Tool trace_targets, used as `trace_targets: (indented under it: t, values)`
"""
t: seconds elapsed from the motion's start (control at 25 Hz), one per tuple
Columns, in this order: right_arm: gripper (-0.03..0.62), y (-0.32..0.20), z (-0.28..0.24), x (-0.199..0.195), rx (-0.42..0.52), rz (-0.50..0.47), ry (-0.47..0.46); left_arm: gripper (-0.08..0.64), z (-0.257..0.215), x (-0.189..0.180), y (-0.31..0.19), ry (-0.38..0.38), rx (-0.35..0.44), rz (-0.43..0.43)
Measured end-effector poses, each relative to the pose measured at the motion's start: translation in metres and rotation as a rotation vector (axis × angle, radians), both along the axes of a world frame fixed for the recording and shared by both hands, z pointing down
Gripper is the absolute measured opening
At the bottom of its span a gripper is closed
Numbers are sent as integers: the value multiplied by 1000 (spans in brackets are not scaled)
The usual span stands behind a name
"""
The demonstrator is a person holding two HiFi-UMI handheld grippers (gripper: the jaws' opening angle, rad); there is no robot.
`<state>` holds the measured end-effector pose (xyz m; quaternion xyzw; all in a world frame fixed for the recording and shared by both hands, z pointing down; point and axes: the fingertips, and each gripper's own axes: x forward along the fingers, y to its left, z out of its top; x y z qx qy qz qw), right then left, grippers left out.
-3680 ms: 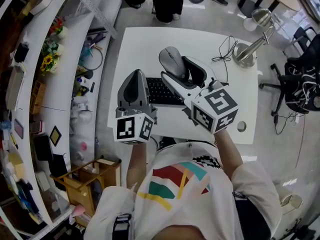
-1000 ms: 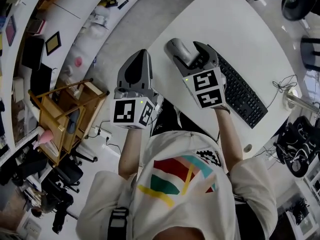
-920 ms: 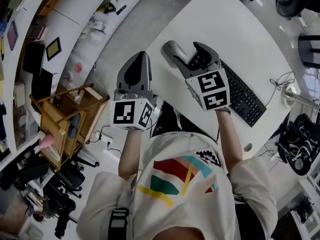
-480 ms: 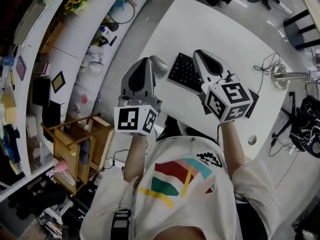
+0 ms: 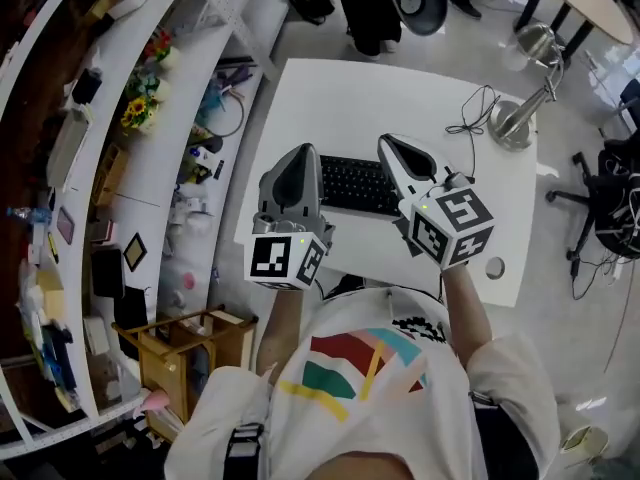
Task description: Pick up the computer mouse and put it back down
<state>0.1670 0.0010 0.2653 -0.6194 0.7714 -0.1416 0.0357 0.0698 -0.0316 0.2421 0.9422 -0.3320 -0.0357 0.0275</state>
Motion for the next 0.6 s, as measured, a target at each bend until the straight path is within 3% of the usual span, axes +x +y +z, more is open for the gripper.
trace_targets:
  t: [0.24, 0.6]
  values:
    - [12, 52, -9, 47, 31, 62, 78, 44, 0, 49, 43, 17, 6, 47]
    - [12, 94, -10, 64, 53, 57, 124, 44, -4, 81, 91, 14, 48, 81]
